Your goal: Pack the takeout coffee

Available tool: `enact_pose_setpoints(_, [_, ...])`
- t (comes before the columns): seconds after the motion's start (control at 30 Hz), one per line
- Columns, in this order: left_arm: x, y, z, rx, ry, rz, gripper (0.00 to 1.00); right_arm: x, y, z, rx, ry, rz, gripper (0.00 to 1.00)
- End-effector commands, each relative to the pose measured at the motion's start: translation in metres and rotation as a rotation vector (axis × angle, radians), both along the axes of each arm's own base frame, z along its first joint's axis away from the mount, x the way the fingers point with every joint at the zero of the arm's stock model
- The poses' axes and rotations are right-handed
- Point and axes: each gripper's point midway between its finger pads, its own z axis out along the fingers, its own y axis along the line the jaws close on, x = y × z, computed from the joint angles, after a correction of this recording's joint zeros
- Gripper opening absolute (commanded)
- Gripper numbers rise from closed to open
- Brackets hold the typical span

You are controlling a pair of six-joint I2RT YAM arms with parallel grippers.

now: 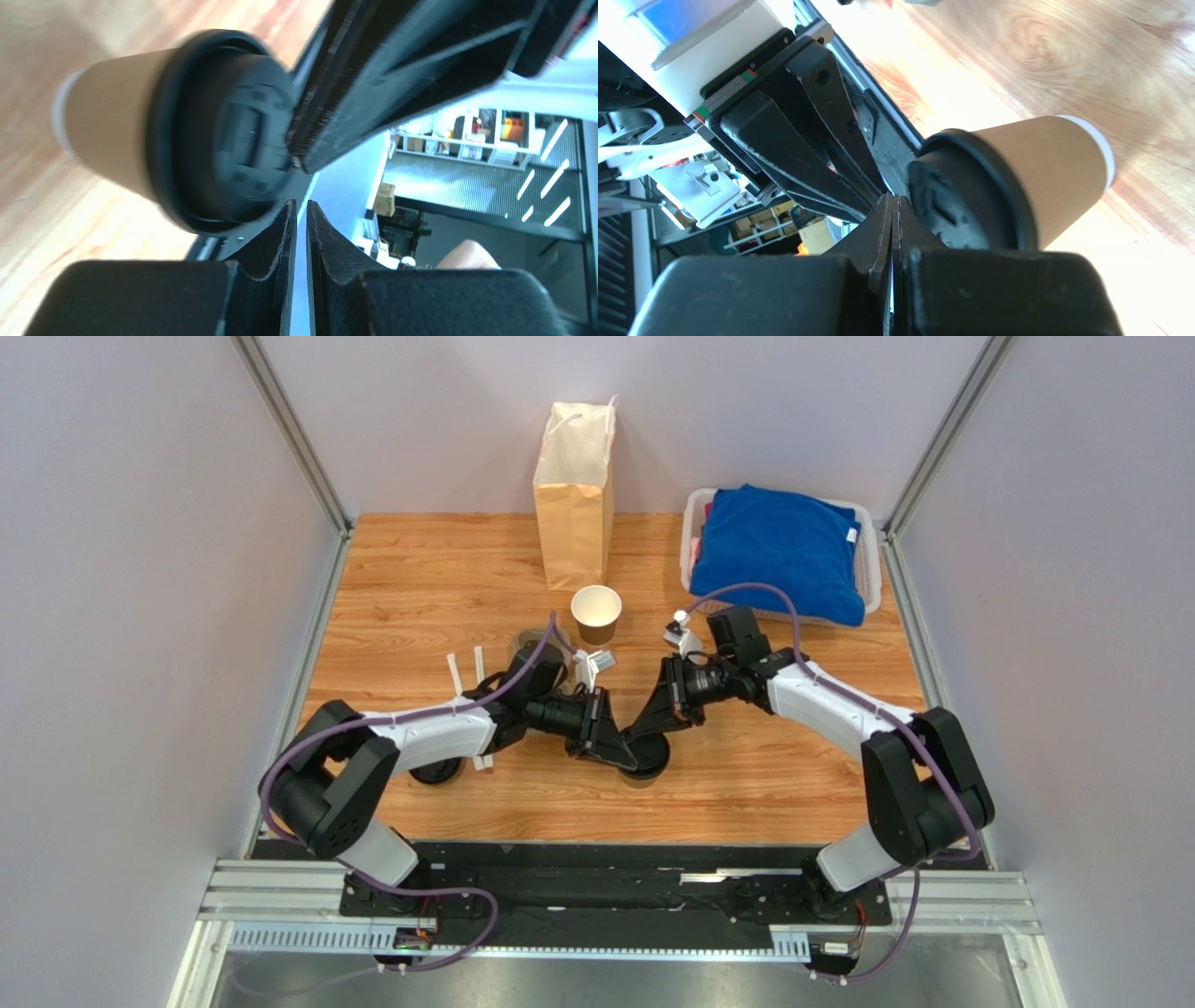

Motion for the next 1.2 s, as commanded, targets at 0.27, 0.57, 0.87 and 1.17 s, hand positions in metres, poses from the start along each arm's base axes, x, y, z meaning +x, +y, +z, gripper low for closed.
enact_pose_setpoints(0.27, [0.01, 0.006, -0.038, 0.122, 0.003, 0.035, 0.17, 0.008, -0.001, -0.031, -0.024, 0.051, -0.021, 0.0])
enact_pose_setpoints(0.57, [0.0, -0.004, 0.049, -0.107, -0.127, -0.083, 0.64, 0.005, 0.005, 0.048, 0.091, -0.124, 0.04, 0.18])
enact_pose_setpoints(0.87, [0.019, 0.052, 0.12, -0.11, -0.352, 0.064, 0.83, 0.002, -0.036, 0.069, -0.217, -0.497, -0.003, 0.69])
enact_pose_setpoints(1.17, [0.05, 0.126, 0.104, 0.098, -0.459, 0.33, 0.88, -0.007, -0.063, 0.008, -0.518, -0.589, 0.014, 0.9])
